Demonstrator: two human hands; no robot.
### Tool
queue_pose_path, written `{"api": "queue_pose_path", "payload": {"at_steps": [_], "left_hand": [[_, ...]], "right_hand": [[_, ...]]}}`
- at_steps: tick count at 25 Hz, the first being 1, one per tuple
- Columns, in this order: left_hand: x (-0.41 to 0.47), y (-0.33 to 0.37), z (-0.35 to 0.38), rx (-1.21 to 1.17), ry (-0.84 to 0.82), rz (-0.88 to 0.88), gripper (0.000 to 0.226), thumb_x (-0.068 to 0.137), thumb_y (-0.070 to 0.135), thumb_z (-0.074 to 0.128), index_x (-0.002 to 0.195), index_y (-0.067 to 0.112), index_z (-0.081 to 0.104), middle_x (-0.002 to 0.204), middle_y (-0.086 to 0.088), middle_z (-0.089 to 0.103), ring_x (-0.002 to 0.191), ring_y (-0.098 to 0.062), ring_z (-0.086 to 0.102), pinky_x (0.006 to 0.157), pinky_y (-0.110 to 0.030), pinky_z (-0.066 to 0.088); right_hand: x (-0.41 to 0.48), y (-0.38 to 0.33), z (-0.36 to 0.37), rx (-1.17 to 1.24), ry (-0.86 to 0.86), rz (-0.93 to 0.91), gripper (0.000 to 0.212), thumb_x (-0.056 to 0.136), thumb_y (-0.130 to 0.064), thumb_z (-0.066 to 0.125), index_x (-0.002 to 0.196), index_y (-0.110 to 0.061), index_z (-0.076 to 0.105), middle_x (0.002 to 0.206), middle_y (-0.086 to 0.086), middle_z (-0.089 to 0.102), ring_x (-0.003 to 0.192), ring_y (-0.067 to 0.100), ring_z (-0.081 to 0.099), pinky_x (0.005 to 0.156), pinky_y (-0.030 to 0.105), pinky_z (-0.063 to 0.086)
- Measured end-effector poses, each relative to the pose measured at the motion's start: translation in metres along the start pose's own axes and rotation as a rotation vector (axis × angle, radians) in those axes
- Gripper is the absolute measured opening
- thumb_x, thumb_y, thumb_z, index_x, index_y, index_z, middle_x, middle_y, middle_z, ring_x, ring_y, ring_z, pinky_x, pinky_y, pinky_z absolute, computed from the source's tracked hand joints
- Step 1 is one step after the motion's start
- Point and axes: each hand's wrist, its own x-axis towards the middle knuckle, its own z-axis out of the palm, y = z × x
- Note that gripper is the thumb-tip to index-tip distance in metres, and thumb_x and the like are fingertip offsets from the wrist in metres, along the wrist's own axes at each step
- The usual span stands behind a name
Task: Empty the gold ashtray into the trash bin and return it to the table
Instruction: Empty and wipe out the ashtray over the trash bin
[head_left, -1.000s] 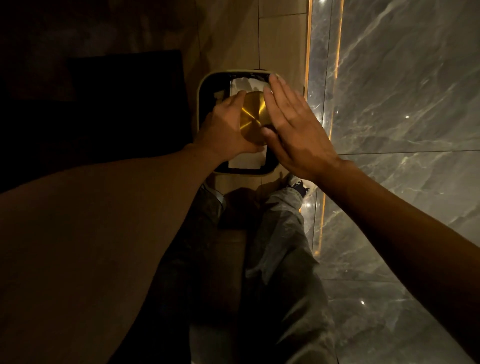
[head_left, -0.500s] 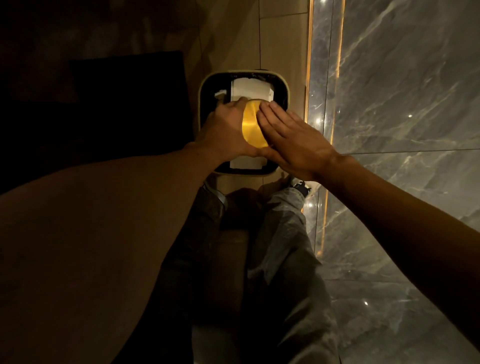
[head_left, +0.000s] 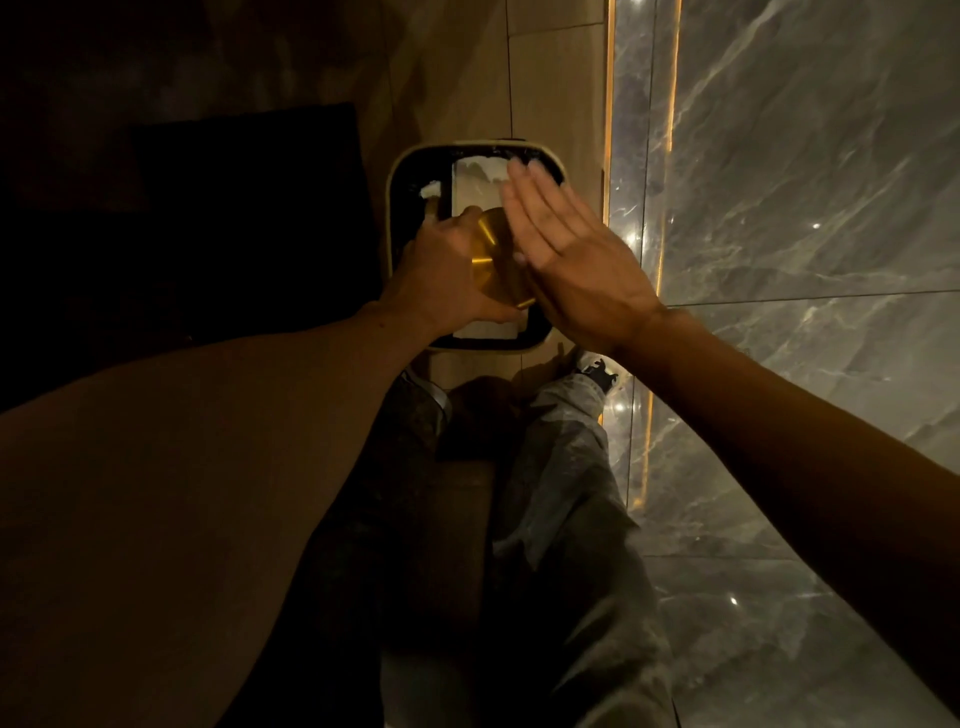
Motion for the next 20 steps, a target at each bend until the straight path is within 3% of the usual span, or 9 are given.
{"api": "queue_pose_path", "payload": {"at_steps": [2, 6, 11, 14, 16, 20], "left_hand": [[0.003, 0.004, -0.001, -0.051, 0.03, -0.001, 0.09, 0.046, 0.058, 0.087, 0.119, 0.015, 0.057, 0.11, -0.004, 0.07, 0.1, -0.021, 0.067, 0.086, -0.04, 0.058], [0.006, 0.004, -0.003, 0.011, 0.014, -0.013, 0.097, 0.045, 0.06, 0.088, 0.124, 0.013, 0.056, 0.112, -0.007, 0.069, 0.101, -0.023, 0.067, 0.087, -0.04, 0.057], [0.004, 0.002, -0.005, -0.043, 0.072, -0.006, 0.089, 0.046, 0.059, 0.086, 0.117, 0.013, 0.059, 0.108, -0.004, 0.072, 0.099, -0.02, 0.069, 0.085, -0.04, 0.058], [0.006, 0.004, -0.008, 0.009, 0.03, -0.01, 0.095, 0.047, 0.059, 0.087, 0.124, 0.014, 0.056, 0.113, -0.007, 0.069, 0.103, -0.024, 0.067, 0.088, -0.04, 0.057], [0.002, 0.001, -0.006, 0.044, 0.003, -0.05, 0.098, 0.047, 0.061, 0.086, 0.127, 0.015, 0.054, 0.116, -0.009, 0.068, 0.106, -0.026, 0.065, 0.089, -0.038, 0.056], [-0.001, 0.0, -0.003, 0.012, 0.023, -0.075, 0.105, 0.04, 0.072, 0.077, 0.127, 0.018, 0.054, 0.117, -0.007, 0.068, 0.106, -0.023, 0.066, 0.089, -0.041, 0.057]], "right_hand": [[-0.002, -0.001, 0.0, 0.012, 0.065, 0.035, 0.055, 0.105, -0.026, 0.03, 0.151, 0.0, 0.017, 0.161, 0.02, 0.014, 0.15, 0.03, 0.009, 0.124, 0.038, 0.005], [-0.005, 0.002, 0.017, -0.042, -0.201, 0.034, 0.064, 0.103, -0.041, 0.022, 0.153, -0.002, 0.015, 0.161, 0.019, 0.015, 0.15, 0.033, 0.012, 0.123, 0.046, 0.015], [0.007, -0.008, 0.005, -0.002, 0.109, 0.068, 0.054, 0.106, -0.024, 0.031, 0.151, 0.001, 0.017, 0.16, 0.022, 0.018, 0.15, 0.033, 0.014, 0.123, 0.041, 0.01], [0.004, 0.001, 0.015, 0.053, -0.127, 0.016, 0.059, 0.105, -0.034, 0.028, 0.153, -0.004, 0.012, 0.162, 0.019, 0.012, 0.151, 0.033, 0.008, 0.123, 0.047, 0.014], [0.003, 0.007, 0.021, 0.033, -0.265, -0.024, 0.061, 0.104, -0.037, 0.03, 0.154, -0.006, 0.012, 0.162, 0.018, 0.012, 0.151, 0.031, 0.008, 0.123, 0.043, 0.012], [0.003, 0.004, 0.016, 0.04, -0.164, -0.04, 0.057, 0.105, -0.03, 0.032, 0.153, -0.004, 0.015, 0.162, 0.018, 0.014, 0.151, 0.031, 0.01, 0.122, 0.039, 0.009]]}}
